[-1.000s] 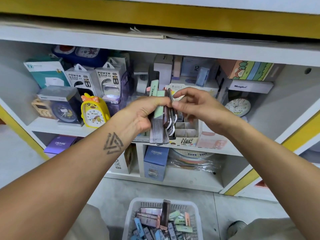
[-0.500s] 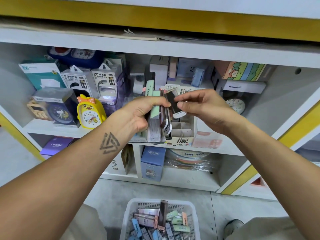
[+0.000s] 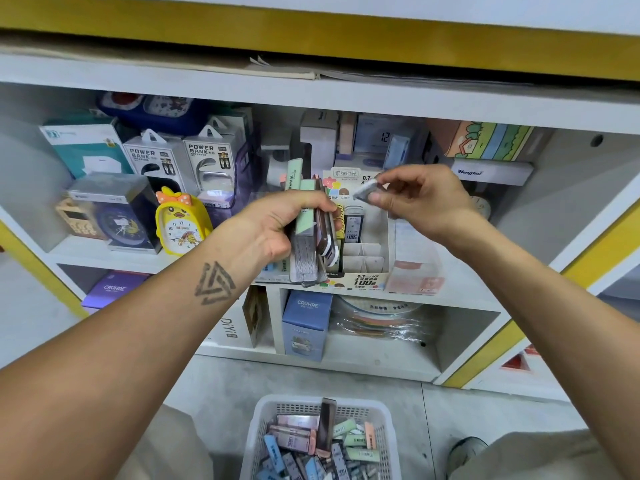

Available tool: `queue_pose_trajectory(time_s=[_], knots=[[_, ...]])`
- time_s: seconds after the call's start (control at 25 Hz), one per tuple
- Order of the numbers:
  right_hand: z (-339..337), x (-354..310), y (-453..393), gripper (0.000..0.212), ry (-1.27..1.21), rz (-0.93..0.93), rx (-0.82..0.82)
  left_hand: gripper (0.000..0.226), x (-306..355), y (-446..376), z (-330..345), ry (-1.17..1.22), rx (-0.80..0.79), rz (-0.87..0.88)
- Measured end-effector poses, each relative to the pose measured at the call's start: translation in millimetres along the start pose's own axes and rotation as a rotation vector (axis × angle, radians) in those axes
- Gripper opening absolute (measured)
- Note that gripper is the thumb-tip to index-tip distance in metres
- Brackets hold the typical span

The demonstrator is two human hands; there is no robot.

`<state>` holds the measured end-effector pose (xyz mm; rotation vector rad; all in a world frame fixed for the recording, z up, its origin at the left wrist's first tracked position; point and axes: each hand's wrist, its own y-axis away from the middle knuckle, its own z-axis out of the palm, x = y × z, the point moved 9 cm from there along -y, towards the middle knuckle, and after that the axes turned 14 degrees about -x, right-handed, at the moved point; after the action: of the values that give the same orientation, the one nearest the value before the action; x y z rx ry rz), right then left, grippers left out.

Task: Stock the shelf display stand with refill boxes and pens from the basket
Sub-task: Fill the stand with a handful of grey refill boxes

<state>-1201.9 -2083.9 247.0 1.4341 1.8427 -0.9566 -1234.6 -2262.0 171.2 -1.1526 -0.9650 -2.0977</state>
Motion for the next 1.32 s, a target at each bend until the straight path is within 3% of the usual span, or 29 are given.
queue_pose_trajectory(time_s=[0.08,0.24,0.36,0.52,1.0,1.08,1.16,1.24,1.32], knots=[[-4,3,-2,0.011,0.012,0.000,0.077,0.007,-1,-1,1,0.001,-0.011,0.000],[7,19,-11,0.007,0.146,0.064,0.048,0.007,-1,-1,3,0.004,-0.024,0.003],[17,19,-14,0.028,0.326,0.021,0.029,0.007,-2,-1,2,0.006,-0.026,0.002],[36,17,-19,0.030,0.545,-0.082,-0.046,0.007,-2,1,-2,0.014,-0.031,-0.001],[40,22,-21,0.013,0.668,-0.041,-0.017,0.007,-2,2,-5,-0.004,-0.035,0.006],[42,16,-20,0.018,0.733,-0.037,-0.030,0.006,-3,1,-3,-0.010,-0.043,0.005],[42,9,-21,0.015,0.554,-0.011,-0.029,0.006,-3,0,-2,-0.014,-0.052,-0.003],[50,10,-20,0.012,0.037,0.076,-0.144,0.007,-3,-1,-1,-0.005,-0.056,-0.001],[64,7,-13,0.038,-0.223,0.125,-0.314,0.009,-2,-1,0,0.025,-0.049,0.010]])
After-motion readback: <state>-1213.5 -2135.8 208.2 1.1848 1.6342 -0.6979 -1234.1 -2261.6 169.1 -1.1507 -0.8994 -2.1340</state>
